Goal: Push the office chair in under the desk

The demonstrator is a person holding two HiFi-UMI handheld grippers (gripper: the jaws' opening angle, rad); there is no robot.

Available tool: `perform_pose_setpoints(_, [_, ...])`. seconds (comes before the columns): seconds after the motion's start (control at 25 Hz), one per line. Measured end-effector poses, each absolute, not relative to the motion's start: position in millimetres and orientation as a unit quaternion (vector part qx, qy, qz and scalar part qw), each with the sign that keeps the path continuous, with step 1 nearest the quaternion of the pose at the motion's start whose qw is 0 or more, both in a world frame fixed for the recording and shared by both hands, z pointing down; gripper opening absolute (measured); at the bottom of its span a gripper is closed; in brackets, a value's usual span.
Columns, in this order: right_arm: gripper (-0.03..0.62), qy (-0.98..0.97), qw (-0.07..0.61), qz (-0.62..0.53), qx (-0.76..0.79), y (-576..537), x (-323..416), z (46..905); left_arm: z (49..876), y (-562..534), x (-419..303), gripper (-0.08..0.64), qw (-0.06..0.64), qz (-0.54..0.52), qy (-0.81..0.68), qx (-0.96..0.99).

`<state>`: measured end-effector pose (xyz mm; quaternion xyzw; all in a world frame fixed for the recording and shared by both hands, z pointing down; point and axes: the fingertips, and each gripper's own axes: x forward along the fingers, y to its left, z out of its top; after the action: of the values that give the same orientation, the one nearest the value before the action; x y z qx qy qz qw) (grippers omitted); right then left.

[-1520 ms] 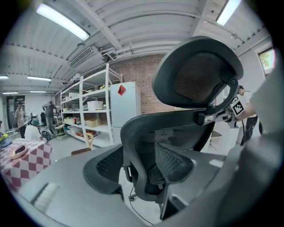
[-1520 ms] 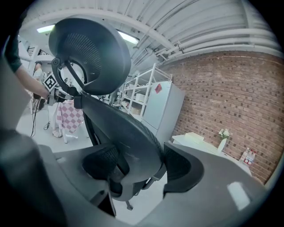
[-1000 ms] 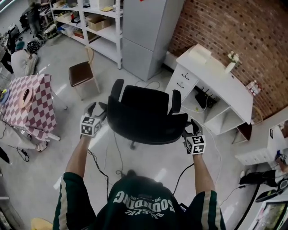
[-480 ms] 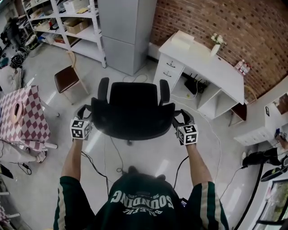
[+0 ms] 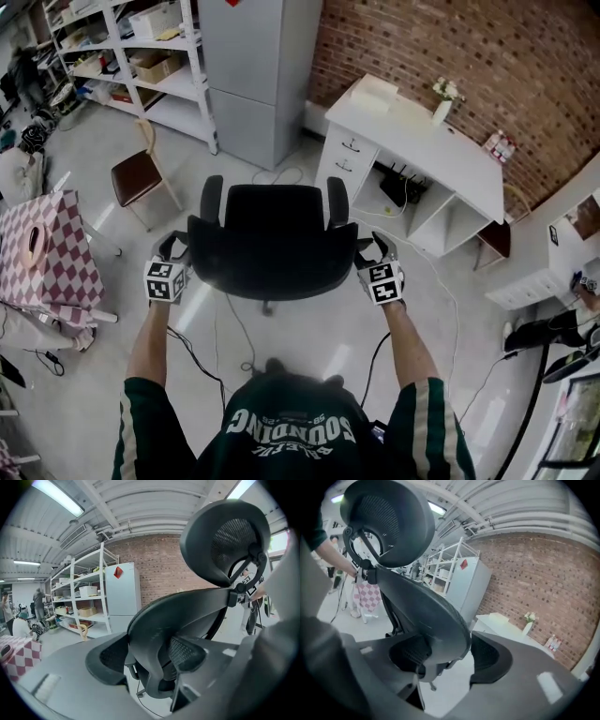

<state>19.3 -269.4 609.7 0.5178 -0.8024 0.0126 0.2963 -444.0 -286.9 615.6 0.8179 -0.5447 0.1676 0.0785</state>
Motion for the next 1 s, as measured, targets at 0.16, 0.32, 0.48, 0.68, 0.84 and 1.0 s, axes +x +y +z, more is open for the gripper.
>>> perform_pose_setpoints(0.16, [0.249,-0.807,0.28,0.017,0.521,-268.0,20.7,609.5,614.8,-285.0,-441.6,0.258,0.077,0.162,-0.547,0.818])
perform_pose_setpoints(0.32, [0.249,-0.802,0.275,0.015,0.53,-264.1,20.0,609.5,614.4,-282.9,-443.2,0.256,0.075,0.163,-0.548,0.817])
perform_pose_setpoints(0.48, [0.249,-0.8,0.28,0.026,0.53,-260.5,19.8,610.9,615.2,-278.7,-443.3,0.255,0.077,0.169,-0.546,0.817])
perform_pose_setpoints(0.68, [0.249,-0.799,0.277,0.028,0.533,-254.4,23.9,611.9,616.6,-272.4,-439.5,0.255,0.077,0.17,-0.543,0.818])
perform_pose_setpoints(0.84, [0.249,-0.8,0.269,0.024,0.536,-241.5,24.9,610.4,615.5,-264.1,-438.4,0.255,0.075,0.169,-0.542,0.82])
perform_pose_setpoints(1.0, [0.25,-0.799,0.259,0.019,0.542,-223.8,27.5,607.4,613.4,-250.8,-435.3,0.255,0.074,0.165,-0.538,0.823])
